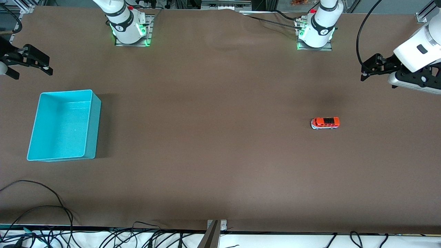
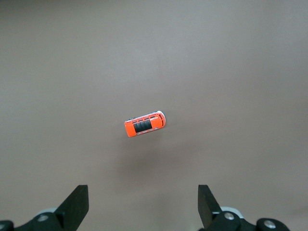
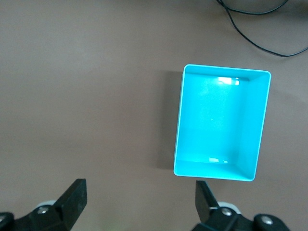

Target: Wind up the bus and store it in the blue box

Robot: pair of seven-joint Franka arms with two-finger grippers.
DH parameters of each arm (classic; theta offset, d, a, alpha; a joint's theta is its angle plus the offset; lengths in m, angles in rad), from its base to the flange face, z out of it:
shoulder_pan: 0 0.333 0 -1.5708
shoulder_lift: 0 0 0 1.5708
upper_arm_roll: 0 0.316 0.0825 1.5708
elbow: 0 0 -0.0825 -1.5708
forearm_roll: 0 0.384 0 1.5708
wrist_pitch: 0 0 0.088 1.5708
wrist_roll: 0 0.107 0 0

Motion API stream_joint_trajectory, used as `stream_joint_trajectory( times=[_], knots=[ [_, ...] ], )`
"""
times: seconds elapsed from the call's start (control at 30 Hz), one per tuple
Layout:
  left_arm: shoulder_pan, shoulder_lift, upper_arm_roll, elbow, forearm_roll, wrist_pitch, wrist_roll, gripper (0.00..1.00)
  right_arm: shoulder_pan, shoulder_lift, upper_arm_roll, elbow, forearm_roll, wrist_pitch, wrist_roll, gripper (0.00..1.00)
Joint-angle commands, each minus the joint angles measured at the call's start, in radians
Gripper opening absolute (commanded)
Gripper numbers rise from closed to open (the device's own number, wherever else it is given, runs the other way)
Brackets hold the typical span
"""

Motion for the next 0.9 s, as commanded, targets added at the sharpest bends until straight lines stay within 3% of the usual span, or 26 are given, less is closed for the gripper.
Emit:
stream_joint_trajectory(
  times=[0.0, 0.67, 0.87],
  knots=[
    [0.001, 0.013, -0.003, 0.034, -0.010, -0.024, -0.011, 1.00, -0.001, -0.002, 0.000, 0.012, 0.015, -0.018, 0.011, 1.00],
    [-0.001, 0.013, -0.002, 0.032, -0.010, -0.024, -0.009, 1.00, -0.001, 0.004, 0.000, 0.012, 0.015, -0.018, 0.011, 1.00],
    [-0.007, 0.082, -0.005, 0.032, -0.004, -0.047, 0.005, 1.00, -0.001, 0.007, 0.000, 0.012, 0.015, -0.018, 0.011, 1.00]
  ],
)
